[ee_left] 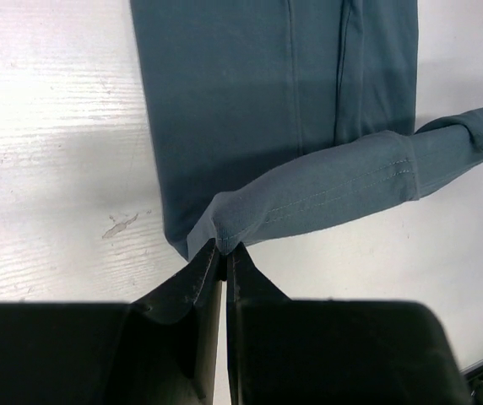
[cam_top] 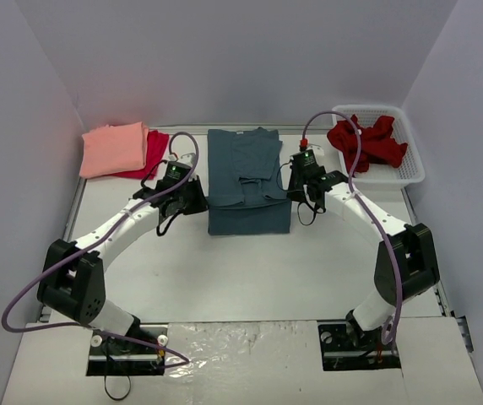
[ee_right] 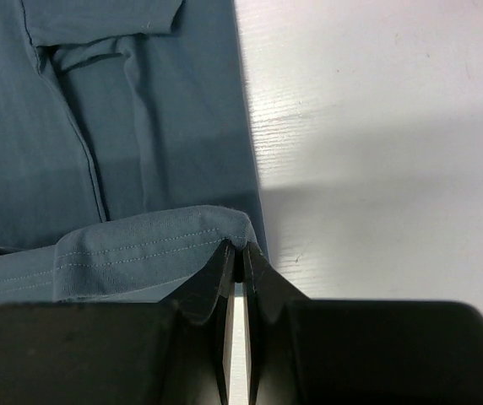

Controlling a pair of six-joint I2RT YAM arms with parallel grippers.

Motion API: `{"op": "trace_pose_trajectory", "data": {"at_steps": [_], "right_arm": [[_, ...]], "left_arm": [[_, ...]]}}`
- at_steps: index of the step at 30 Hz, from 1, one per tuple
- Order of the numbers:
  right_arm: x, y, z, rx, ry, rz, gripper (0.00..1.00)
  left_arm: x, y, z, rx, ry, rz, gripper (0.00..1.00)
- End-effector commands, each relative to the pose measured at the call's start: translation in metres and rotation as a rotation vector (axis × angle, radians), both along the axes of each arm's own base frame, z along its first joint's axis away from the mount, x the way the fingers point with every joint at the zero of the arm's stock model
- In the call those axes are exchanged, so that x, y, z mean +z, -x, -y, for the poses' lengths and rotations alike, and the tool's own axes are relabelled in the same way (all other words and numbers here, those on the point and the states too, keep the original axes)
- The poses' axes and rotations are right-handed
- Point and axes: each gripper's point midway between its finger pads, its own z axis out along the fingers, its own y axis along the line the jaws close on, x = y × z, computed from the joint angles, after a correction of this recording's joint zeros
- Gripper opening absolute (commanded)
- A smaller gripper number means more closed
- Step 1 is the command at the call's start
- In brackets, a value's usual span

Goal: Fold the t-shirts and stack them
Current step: Fold the folded rectangular tshirt in 1/3 of the way

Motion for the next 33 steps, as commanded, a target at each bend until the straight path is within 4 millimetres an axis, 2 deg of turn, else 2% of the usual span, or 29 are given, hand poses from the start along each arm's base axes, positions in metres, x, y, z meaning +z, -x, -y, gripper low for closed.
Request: {"op": "trace_pose_trajectory", "data": {"at_steps": [1, 9, 33], "right_arm": [[0.010, -0.018, 0.005, -0.001, 0.021, 0.035, 0.00], [0.011, -0.035, 0.001, 0.008, 0.016, 0.038, 0.00], [0.013, -0.067, -0.004, 0.025, 0.024, 0.053, 0.00]], "left_arm": [[0.022, -0.020, -0.005, 0.022, -0.009, 0.078, 0.02], [0.024, -0.034, -0.004, 0.032, -0.010, 0.086, 0.02], [0.035, -0.064, -0.006, 0.056, -0.011, 0.115, 0.02]]}}
